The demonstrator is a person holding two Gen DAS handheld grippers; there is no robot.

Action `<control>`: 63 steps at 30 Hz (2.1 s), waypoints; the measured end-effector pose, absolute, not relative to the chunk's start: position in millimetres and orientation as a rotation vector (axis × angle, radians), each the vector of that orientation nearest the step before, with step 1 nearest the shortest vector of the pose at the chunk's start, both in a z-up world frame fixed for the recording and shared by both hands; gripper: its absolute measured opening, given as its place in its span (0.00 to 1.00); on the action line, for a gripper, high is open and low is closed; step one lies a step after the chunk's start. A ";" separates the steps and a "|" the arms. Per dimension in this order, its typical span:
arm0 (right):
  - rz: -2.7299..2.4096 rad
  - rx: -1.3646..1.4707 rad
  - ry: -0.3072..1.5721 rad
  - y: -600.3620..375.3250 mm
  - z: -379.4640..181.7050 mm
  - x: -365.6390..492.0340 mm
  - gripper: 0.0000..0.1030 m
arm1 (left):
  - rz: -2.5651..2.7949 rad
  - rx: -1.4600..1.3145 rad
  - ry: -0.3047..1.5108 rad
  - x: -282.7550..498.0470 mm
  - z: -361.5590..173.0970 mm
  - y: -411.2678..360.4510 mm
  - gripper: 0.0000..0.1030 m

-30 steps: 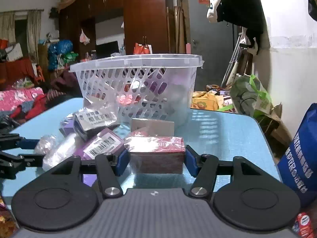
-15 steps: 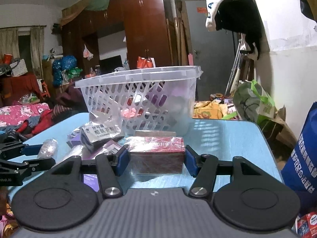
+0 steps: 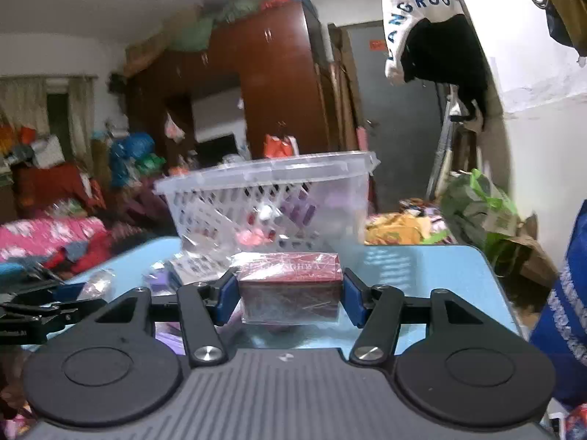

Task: Organize objects
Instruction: 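Grasp the clear wrapped bundle with the left tool while the right tool grasps a pink-and-brown box, then lower both held items into the white basket and open both tools, then grasp a clear bag with the left tool while the right tool grasps a purple box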

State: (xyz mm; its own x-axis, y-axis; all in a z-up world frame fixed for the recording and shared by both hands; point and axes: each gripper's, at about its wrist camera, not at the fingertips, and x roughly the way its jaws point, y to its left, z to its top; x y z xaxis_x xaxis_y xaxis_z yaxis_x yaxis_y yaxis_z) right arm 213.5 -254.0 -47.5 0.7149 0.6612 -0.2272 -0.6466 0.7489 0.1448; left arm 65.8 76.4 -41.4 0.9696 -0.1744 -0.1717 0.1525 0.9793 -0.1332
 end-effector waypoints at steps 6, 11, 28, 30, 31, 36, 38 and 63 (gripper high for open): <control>0.777 0.085 0.183 -250.5 -3.2 204.5 0.59 | -0.194 -0.178 0.111 80.4 9.5 93.7 0.64; 0.721 -0.053 0.066 -199.3 64.0 222.7 0.59 | -0.158 -0.200 0.141 149.8 68.0 100.5 0.64; 0.566 -0.053 0.373 -165.8 54.4 290.6 1.00 | -0.055 -0.165 0.273 210.9 71.6 107.3 1.00; 0.598 -0.039 0.396 -185.0 32.4 257.9 1.00 | -0.082 -0.135 0.301 185.0 58.5 107.1 1.00; 0.626 -0.061 0.399 -193.9 20.9 243.4 1.00 | -0.088 -0.124 0.316 173.6 48.3 107.1 1.00; 0.666 -0.108 0.383 -214.5 -48.0 174.3 1.00 | -0.023 -0.104 0.447 159.1 0.8 106.3 0.96; 0.699 -0.106 0.410 -208.6 -61.2 168.8 0.99 | -0.042 -0.113 0.483 164.8 -10.2 106.3 0.85; 0.679 -0.092 0.366 -223.0 -78.4 152.0 0.63 | -0.045 -0.152 0.569 165.5 -22.1 86.6 0.38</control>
